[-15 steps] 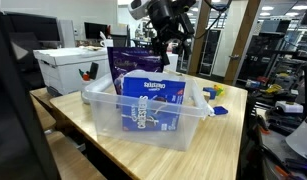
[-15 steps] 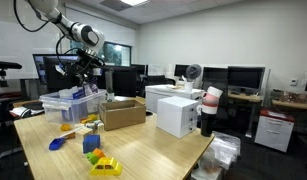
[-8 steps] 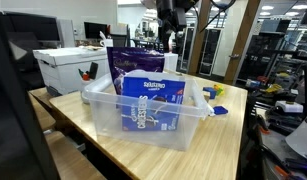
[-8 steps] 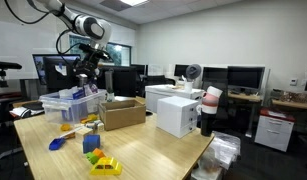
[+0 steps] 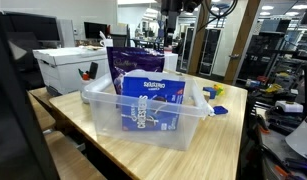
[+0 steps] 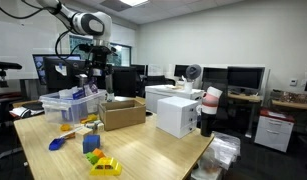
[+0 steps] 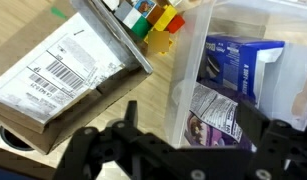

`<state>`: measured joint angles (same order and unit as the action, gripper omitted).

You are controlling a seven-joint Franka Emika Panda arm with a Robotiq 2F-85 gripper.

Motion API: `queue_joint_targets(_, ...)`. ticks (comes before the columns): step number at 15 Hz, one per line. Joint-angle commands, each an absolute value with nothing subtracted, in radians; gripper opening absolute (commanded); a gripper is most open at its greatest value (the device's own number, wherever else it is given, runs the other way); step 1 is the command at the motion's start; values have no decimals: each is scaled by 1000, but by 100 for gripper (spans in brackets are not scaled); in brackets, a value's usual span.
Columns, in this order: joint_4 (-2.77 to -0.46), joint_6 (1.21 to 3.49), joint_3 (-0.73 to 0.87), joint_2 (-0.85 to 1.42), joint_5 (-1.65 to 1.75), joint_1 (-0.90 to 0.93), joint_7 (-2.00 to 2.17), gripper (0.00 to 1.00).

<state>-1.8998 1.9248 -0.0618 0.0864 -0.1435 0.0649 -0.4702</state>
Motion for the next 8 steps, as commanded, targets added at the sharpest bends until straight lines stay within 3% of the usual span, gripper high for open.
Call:
queue_joint_targets(1, -1980, 2021, -53, 20, -79, 59, -319, 100)
queue_joint_targets(8, -2022, 2070, -19, -46, 141, 46, 21, 100)
